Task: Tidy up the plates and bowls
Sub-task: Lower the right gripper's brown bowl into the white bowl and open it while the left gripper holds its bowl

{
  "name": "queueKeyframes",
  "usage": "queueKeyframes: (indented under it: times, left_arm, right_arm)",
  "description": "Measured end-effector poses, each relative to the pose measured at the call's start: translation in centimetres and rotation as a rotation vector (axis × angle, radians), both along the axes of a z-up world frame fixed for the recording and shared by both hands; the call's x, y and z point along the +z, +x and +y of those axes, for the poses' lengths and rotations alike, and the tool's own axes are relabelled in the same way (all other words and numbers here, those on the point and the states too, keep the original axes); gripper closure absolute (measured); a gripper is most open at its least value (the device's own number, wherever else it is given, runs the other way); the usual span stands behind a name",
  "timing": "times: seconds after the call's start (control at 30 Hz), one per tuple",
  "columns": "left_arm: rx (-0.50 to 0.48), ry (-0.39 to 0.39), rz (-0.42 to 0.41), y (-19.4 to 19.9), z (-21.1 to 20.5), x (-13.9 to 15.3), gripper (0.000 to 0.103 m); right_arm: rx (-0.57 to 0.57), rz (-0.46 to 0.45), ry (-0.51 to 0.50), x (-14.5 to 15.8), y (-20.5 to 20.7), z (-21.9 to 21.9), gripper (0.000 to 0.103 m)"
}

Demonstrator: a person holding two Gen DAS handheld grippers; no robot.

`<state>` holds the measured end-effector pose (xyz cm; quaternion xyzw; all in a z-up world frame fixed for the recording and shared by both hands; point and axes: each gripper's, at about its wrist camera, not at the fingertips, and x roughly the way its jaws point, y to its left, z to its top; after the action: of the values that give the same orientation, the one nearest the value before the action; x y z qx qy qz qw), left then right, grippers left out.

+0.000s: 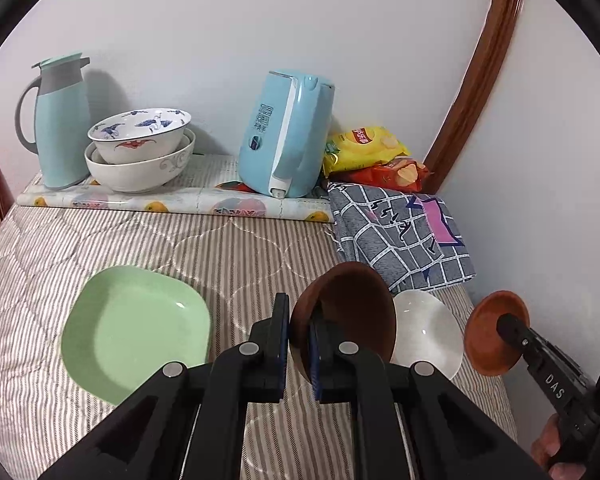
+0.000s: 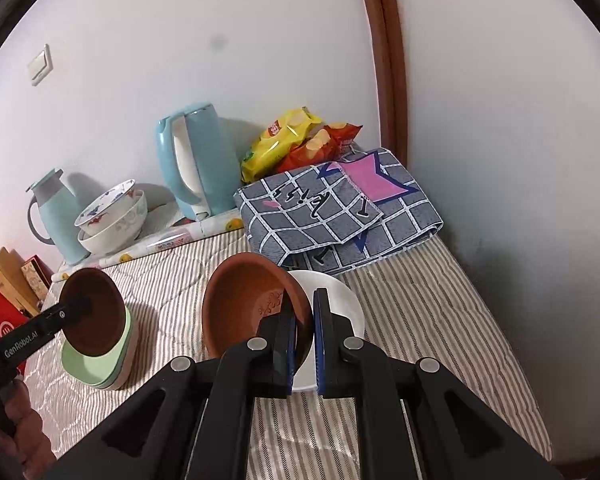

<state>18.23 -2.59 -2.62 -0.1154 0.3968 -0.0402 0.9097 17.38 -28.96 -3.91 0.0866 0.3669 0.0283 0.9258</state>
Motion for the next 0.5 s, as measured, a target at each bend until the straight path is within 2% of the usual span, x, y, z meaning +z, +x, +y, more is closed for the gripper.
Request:
queueKeyframes:
  times: [0.5]
  left_arm:
    - [-0.025, -0.011, 0.014, 2.4, -1.5, -0.9, 0.094]
  right_arm:
    - [-0.005, 0.025, -0.018, -1.3, 1.8, -0.9, 0.095]
